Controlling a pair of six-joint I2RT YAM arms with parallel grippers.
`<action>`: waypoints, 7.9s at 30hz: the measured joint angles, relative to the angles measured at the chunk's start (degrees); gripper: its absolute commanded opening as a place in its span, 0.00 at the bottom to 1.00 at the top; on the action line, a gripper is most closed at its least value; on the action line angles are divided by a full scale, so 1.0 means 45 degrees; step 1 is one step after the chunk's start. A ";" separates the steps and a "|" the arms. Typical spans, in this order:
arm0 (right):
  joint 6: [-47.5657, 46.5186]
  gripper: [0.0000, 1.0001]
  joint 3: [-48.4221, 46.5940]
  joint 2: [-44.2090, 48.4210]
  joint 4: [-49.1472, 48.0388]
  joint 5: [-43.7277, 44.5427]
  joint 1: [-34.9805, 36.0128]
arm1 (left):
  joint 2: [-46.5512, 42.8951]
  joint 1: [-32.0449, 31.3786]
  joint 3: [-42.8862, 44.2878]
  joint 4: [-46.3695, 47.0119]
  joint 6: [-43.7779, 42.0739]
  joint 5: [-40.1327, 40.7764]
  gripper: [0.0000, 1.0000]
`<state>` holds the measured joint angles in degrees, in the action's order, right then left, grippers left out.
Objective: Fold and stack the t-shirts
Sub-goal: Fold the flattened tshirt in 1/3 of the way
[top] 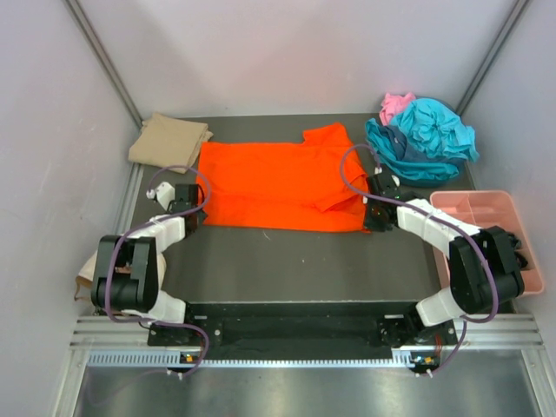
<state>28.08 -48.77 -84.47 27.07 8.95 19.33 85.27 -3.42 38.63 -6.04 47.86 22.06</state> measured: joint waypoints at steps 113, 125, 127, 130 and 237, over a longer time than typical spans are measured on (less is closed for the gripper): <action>0.2827 0.79 0.0835 0.4687 0.3580 0.1715 0.0005 | -0.6858 -0.0379 0.0000 -0.7883 0.3050 0.2268 0.99; 0.2312 0.79 0.1025 0.6319 0.3254 0.1219 0.0010 | -0.5901 -0.0379 0.0068 -0.6640 0.2560 0.1957 0.99; 0.2123 0.79 0.1302 0.6096 0.2540 0.0481 0.0063 | -0.5678 -0.0379 -0.0039 -0.6217 0.2361 0.1758 0.99; 0.1919 0.80 0.1511 0.5153 0.1583 -0.0452 0.0505 | -0.5110 -0.0379 -0.0053 -0.5659 0.2113 0.1428 0.99; 0.0593 0.84 -0.2681 -0.1744 -0.1666 0.0049 0.4119 | -0.2943 -0.0379 -0.0243 -0.3599 0.1355 0.0257 0.99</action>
<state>30.74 -60.84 -92.31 19.57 9.17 37.87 72.03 -5.13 37.54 -22.24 53.95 23.22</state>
